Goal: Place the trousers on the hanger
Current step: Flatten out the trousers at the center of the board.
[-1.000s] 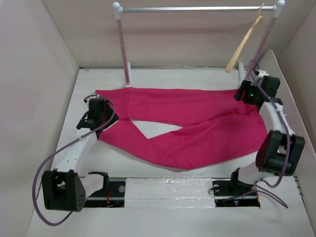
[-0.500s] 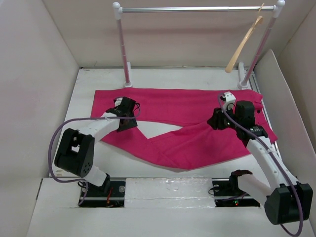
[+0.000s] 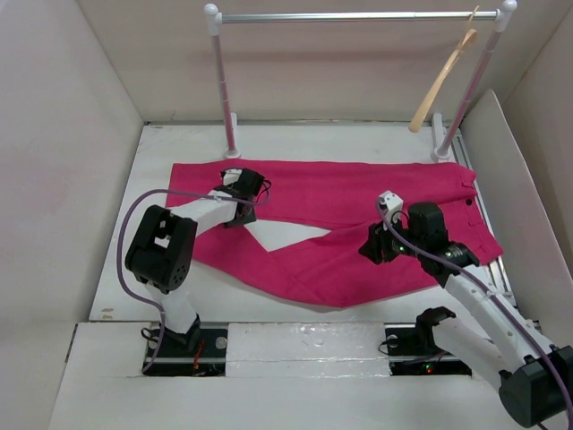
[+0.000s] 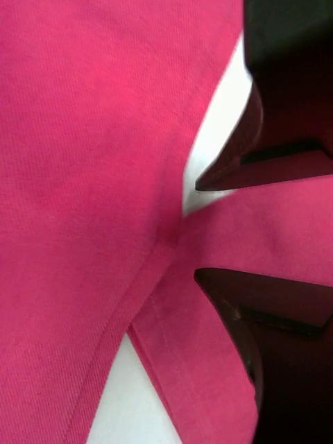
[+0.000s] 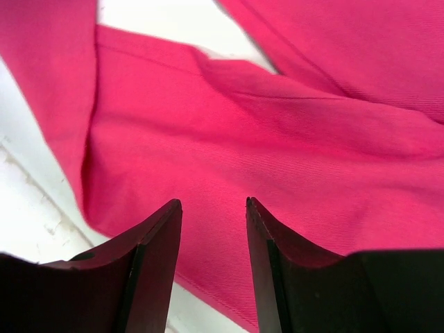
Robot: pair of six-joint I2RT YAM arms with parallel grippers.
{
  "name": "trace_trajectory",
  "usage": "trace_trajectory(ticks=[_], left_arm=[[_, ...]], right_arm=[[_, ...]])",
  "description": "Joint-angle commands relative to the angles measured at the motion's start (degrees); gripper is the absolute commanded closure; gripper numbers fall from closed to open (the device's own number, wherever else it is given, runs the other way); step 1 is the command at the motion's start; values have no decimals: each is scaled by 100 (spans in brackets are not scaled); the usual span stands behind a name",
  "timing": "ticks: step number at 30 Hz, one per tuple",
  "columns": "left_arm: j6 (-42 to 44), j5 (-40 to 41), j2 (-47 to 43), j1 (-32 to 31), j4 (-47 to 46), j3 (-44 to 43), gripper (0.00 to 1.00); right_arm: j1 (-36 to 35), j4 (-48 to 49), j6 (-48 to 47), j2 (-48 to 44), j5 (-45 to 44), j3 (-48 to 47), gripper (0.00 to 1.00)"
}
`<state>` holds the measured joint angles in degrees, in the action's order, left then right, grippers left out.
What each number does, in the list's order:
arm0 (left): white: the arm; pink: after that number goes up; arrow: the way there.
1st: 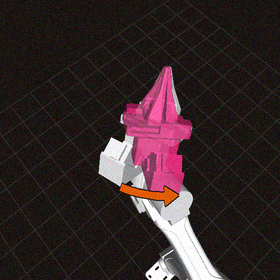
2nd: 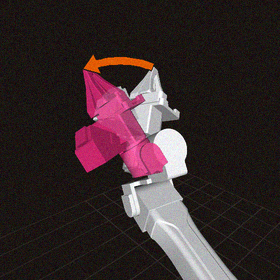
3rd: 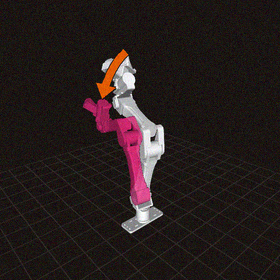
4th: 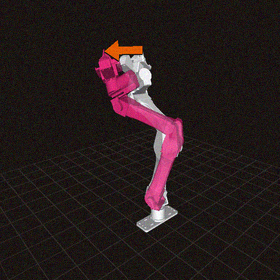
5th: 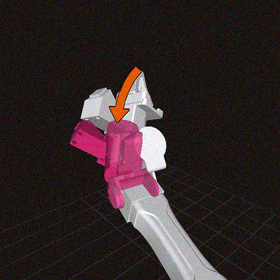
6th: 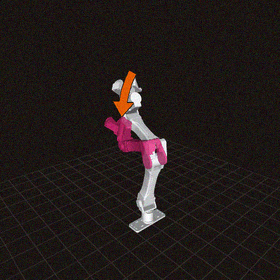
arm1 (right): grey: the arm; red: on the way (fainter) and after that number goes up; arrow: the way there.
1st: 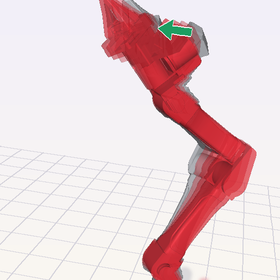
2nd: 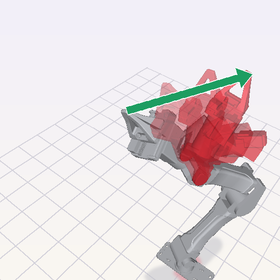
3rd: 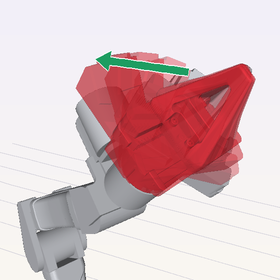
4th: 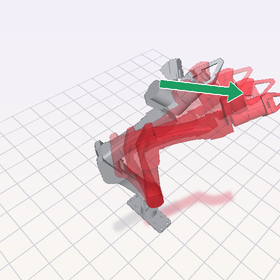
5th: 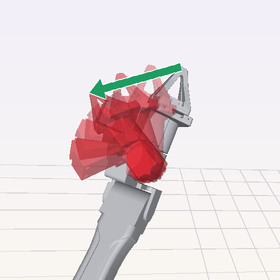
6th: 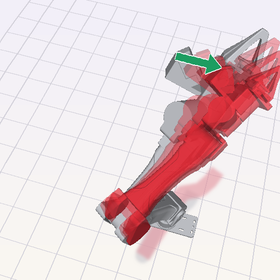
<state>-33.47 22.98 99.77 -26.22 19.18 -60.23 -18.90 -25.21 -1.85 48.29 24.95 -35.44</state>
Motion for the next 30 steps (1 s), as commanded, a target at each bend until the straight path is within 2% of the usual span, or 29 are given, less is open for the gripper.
trace_trajectory(ticks=[1, 3, 4, 5, 8, 9, 10, 15, 19, 20, 22, 24, 26, 29, 30], left_arm=[[-36, 233, 148, 11, 33, -279, 63], [-123, 312, 306, 11, 121, -384, 76], [-176, 356, 341, 11, 252, -385, 96], [-203, 408, 324, 11, 296, -358, 100], [-256, 418, -95, 11, 323, -34, 100], [-291, 409, -472, 11, 332, 211, 100], [-300, 409, -476, 11, 341, 344, 100], [-414, 233, -1985, 231, 542, 924, 100], [-546, 137, -3093, 231, 885, 899, 100], [-651, 119, -3478, 231, 938, 873, 100], [-739, 66, -3831, 231, 1070, 855, 100], [-870, 101, -4254, 231, 1184, 837, 100], [-898, 84, -4657, 231, 1351, 828, 100], [-845, 162, -5201, 231, 1606, 741, 100], [-819, 206, -5326, 231, 1693, 680, 100]], right_arm=[[-263, -45, 26, -74, 133, -16, 52], [-447, -28, 140, -162, 46, 81, 52], [-448, -36, 158, -197, -25, 90, 52], [-448, -97, 167, -232, -51, 90, 52], [-448, -308, 158, -364, -306, 29, 52], [-274, -474, 80, -373, -367, -41, 50], [-194, -476, 79, -356, -394, -42, 50], [421, -941, -289, -154, -324, -323, 48], [1167, -1328, -439, -110, -683, -490, 38], [1534, -1442, -439, -118, -745, -499, 33], [1931, -1504, -413, -127, -1069, -481, 30], [2475, -1478, -229, -66, -1246, -472, 32], [2697, -1496, 121, 118, -1668, -525, 37], [3425, -1303, 446, 514, -1757, -622, 52], [3880, -1276, 527, 619, -1722, -648, 53]])
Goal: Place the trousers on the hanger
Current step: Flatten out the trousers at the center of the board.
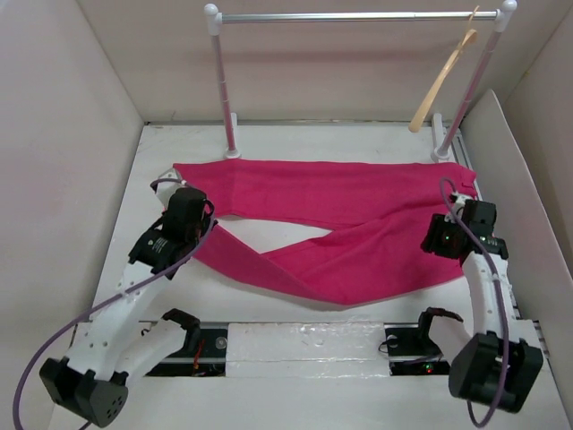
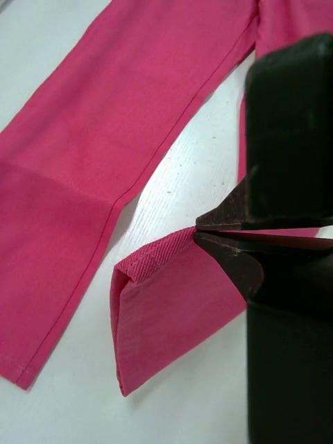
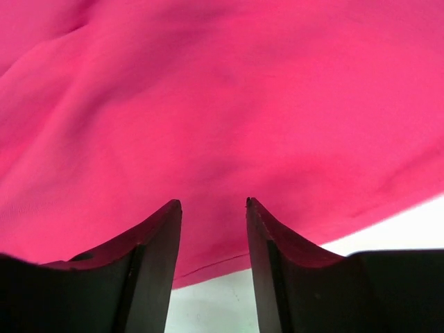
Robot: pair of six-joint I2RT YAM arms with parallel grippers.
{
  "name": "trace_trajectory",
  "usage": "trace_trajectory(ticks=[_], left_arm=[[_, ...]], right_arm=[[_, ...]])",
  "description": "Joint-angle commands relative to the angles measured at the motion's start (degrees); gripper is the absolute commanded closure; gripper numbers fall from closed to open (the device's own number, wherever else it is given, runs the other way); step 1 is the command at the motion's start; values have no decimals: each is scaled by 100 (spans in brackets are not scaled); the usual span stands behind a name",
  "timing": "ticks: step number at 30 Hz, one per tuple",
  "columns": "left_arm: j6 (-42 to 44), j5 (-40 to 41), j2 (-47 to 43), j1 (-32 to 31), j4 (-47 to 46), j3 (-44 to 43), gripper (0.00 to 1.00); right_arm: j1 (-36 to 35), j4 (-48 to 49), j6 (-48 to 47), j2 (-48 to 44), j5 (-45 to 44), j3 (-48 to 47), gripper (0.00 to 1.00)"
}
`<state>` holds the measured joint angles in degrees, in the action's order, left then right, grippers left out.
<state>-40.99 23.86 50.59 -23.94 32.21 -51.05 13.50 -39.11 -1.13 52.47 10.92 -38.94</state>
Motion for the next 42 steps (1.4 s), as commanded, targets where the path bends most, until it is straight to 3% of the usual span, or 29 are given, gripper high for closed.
trace_trajectory(ticks=[1, 8, 12, 24, 37, 42], left_arm=[[29, 206, -514, 4, 461, -291, 100], [503, 453, -1077, 4, 480, -634, 100], [846, 848, -1367, 4, 383, -469, 100], [1217, 1419, -1587, 4, 356, -380, 100], [1146, 1745, -1578, 4, 550, -476, 100], [1050, 1789, -1526, 4, 646, -520, 100]], right_arm=[[872, 114, 525, 411, -327, -368, 53], [2901, 404, 1263, 1308, -889, -439, 51], [3536, 422, 1211, 1748, -1065, -395, 48], [3713, 1150, 974, 2803, -927, -660, 43], [3950, 2003, 957, 2532, -257, -246, 44], [3950, 2109, 912, 3119, -187, -238, 44]])
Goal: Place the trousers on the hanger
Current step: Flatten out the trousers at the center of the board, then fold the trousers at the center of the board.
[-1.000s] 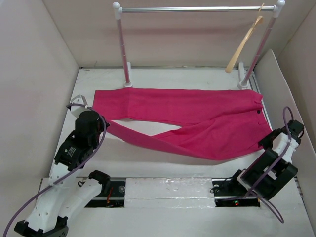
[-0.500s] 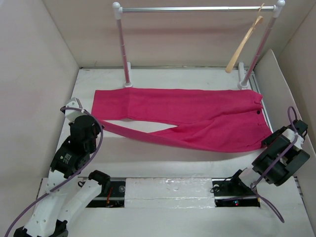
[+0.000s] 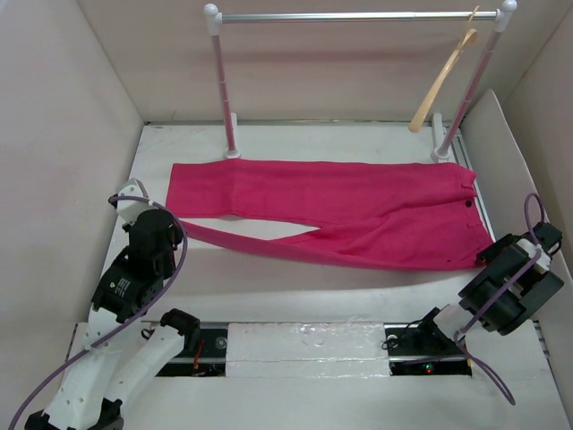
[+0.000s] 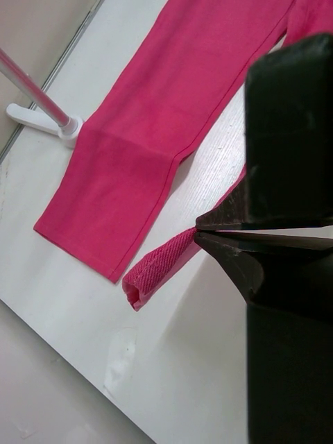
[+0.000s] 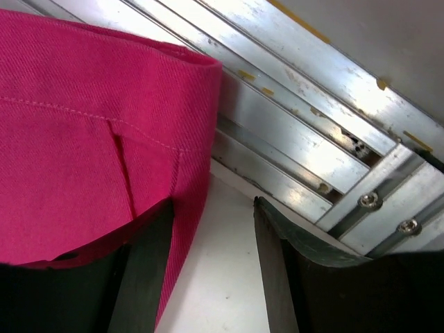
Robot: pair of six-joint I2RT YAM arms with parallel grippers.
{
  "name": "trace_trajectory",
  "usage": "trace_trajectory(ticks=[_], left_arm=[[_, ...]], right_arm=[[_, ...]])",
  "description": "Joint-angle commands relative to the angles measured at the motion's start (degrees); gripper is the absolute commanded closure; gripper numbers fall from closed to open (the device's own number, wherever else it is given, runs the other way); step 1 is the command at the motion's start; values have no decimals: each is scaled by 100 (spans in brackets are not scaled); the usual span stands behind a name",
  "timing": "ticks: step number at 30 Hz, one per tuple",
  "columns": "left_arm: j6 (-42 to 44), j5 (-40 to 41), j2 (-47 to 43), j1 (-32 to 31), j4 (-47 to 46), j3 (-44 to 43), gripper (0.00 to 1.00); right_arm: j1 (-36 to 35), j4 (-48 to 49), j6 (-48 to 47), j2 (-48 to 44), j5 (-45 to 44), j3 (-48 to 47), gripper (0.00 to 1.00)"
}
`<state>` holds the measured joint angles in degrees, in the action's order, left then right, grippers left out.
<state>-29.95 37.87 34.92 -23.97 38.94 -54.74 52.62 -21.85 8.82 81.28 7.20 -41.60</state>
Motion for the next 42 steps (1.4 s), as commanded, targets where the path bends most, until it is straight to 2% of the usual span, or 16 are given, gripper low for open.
trace_trajectory(ticks=[1, 3, 7, 13, 16, 21, 26, 30, 31, 32, 34, 35, 37, 38, 39, 42], left_arm=[[-72, 388, 42, 6, -27, -168, 100], [-81, 440, 24, 6, -9, -186, 100], [-107, 572, -20, 6, 35, -265, 100], [-19, 924, -38, 6, 17, -370, 100], [173, 1196, 6, 6, -131, -458, 100], [569, 1863, 261, 6, -264, -625, 100], [543, 1734, 419, 6, -526, -373, 100], [333, 332, 1067, 6, -361, 7, 97], [184, -13, 1235, 67, -317, 51, 90], [461, -155, 1359, 15, -552, 95, 75], [456, -367, 1981, 76, -432, -88, 61], [455, -490, 2210, 372, -222, -420, 59], [639, -1689, 2660, 934, -412, -511, 57], [692, -2208, 2783, 1782, -587, -450, 58], [710, -3179, 3001, 2199, -711, -328, 60], [422, -3611, 3423, 2844, -1098, 147, 64]], right_arm=[[38, 522, -82, 266, 220, 64, 44], [38, 611, -82, 319, 255, 117, 46], [-33, 752, -222, 494, 308, 65, 60], [-85, 875, -328, 486, 545, 109, 100], [-138, 569, -390, 39, 642, 152, 100], [-444, -468, -416, -1743, 205, 425, 100], [-823, -750, -477, -1659, -166, -92, 100], [-1061, -830, -486, -1483, -457, -480, 100], [-1061, -795, -469, -1431, -439, -480, 100], [-1061, -725, -460, -1430, -422, -419, 100], [-1114, -505, -399, -1448, -299, -340, 100], [-1166, -435, -381, -1439, -272, -287, 100], [-1245, -277, -346, -1387, -254, -287, 100], [-1306, -242, -328, -1291, -246, -295, 100], [-1307, -180, -328, -1237, -219, -322, 100], [-1307, -57, -328, -1088, -88, -331, 100]])
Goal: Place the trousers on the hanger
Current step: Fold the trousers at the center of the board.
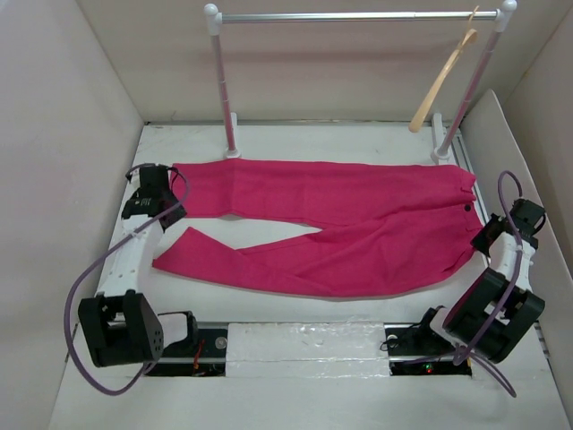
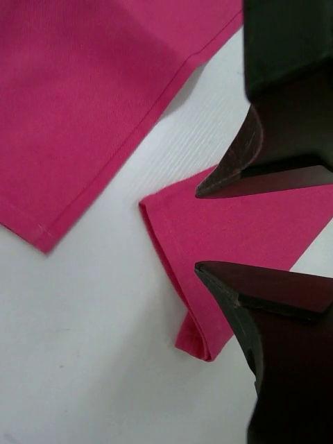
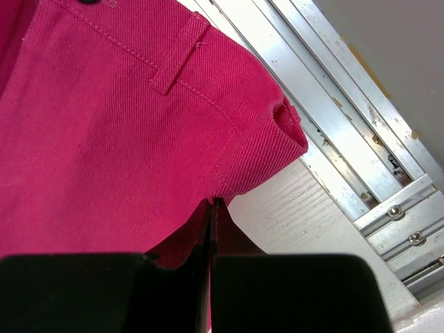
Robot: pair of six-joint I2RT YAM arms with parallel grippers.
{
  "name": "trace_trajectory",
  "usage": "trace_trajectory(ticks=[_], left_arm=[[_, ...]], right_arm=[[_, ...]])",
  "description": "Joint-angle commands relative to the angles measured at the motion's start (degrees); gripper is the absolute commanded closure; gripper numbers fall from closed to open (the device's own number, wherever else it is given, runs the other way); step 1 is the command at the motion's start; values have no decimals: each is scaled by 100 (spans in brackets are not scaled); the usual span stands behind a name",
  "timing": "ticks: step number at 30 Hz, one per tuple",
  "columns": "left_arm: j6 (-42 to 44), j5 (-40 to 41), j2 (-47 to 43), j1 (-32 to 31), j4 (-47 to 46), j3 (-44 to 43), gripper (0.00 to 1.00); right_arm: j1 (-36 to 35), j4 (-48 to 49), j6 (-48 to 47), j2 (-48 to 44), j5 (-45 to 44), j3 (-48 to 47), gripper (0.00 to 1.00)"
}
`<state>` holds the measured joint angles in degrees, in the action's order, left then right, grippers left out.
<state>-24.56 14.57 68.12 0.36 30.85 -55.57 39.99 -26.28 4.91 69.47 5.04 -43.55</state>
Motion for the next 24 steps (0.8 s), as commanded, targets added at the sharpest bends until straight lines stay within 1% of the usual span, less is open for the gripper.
trace_trajectory(ticks=[1, 3, 7, 9, 11, 13, 16, 24], left_arm=[[-241, -1133, 210, 412, -368, 301, 63], [-479, -729, 525, 412, -510, 337, 59], [-559, -718, 1027, 412, -738, 179, 57], [-515, -893, 1273, 412, -905, 134, 54], [-497, -938, 1440, 202, -958, 82, 53], [-515, -807, 1748, 70, -1002, 73, 53], [-585, -815, 2056, 17, -1125, 143, 55], [-550, -385, 2249, 17, -1178, 222, 66]], right_arm=[[-96, 413, 46, 119, 155, -128, 100], [-96, 544, 45, 137, 208, -84, 100], [-96, 703, 98, 233, 410, 57, 100], [-96, 800, 124, 260, 550, 92, 100], [-167, 818, 142, 260, 568, 110, 100], [-228, 853, 151, 260, 586, 110, 100], [-228, 888, 168, 277, 709, 92, 100], [-342, 1002, 142, 365, 770, 136, 100]])
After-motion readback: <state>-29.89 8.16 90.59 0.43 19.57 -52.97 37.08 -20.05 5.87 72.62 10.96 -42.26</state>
